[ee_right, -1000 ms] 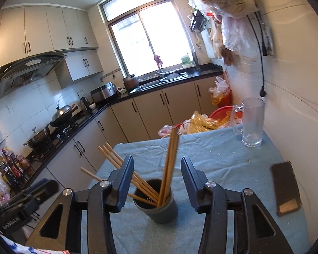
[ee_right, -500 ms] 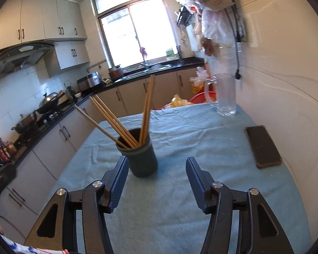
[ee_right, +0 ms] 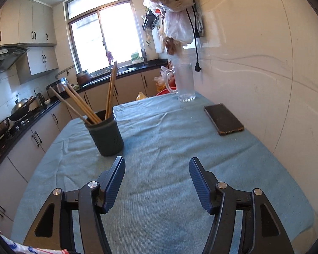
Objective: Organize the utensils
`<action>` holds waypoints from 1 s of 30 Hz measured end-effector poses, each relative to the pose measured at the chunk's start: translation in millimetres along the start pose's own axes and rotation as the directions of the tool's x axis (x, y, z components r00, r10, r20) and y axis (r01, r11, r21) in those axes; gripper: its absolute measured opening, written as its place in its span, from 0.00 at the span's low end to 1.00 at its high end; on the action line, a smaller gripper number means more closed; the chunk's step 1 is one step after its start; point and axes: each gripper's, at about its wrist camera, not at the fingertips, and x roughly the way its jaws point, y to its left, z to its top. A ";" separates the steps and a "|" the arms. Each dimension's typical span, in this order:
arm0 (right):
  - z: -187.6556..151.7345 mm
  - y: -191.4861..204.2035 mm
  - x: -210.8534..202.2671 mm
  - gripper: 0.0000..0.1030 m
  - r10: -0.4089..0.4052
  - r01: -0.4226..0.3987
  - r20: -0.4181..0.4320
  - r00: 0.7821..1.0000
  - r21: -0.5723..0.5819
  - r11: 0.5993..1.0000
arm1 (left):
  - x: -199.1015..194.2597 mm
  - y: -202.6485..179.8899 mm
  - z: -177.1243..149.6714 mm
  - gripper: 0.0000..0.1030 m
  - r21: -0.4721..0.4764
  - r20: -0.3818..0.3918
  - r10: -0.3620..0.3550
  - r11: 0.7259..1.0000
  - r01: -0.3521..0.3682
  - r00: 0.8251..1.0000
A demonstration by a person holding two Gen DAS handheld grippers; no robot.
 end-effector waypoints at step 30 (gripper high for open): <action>29.7 -33.0 28.6 0.75 0.031 -0.030 0.005 1.000 -0.201 0.979 | 96.1 -84.4 -44.2 1.00 0.060 -0.418 0.001 0.998 0.026 0.909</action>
